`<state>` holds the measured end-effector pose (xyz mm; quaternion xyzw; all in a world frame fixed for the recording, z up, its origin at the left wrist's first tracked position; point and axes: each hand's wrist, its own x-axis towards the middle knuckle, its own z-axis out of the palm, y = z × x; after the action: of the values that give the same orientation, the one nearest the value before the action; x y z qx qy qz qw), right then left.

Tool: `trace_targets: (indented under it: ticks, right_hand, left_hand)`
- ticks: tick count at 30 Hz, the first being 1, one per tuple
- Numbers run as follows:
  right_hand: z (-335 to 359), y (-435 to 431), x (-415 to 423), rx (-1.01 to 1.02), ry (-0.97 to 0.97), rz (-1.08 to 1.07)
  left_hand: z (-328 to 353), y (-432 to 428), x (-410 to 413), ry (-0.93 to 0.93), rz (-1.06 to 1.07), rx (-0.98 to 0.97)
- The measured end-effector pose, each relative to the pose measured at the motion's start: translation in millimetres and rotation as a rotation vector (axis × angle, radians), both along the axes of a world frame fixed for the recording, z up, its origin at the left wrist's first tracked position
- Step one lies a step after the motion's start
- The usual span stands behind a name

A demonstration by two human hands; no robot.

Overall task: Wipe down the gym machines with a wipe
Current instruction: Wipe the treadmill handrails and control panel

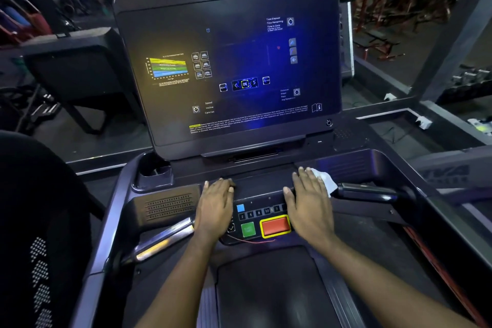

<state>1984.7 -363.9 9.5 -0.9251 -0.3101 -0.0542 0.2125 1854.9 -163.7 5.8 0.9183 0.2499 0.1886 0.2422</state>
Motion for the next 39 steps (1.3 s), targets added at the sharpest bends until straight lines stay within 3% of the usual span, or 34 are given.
trace_targets:
  ticks: [4,8,13,17,22,28,39]
  right_hand:
    - [-31.6,-20.1,-37.9,0.185,0.002,-0.019]
    - [-54.4,-25.3,-58.8,0.236,0.048,-0.027]
    - [-47.8,-3.7,-40.6,0.327,0.031,-0.046]
    - [-48.6,-2.0,-53.8,0.571,0.067,-0.085]
    - [-66.4,9.8,-54.8,0.414,0.072,-0.276]
    - [-73.5,12.0,-76.7,0.328,0.007,-0.348]
    - [-62.0,42.1,-80.1,0.355,0.061,-0.409]
  left_hand:
    - [-2.9,-8.3,-11.8,-0.115,0.062,-0.048]
    - [-12.4,-17.8,-36.8,-0.167,0.195,-0.114]
    - [-15.6,-14.4,-59.5,-0.081,0.243,-0.066]
    - [-11.0,-0.7,-63.2,-0.032,0.158,-0.039]
    - [-4.8,32.8,-72.7,0.092,0.011,-0.185]
    - [-3.2,51.0,-80.1,0.212,-0.111,-0.102]
    - [-1.6,50.4,-83.8,0.192,-0.165,-0.051]
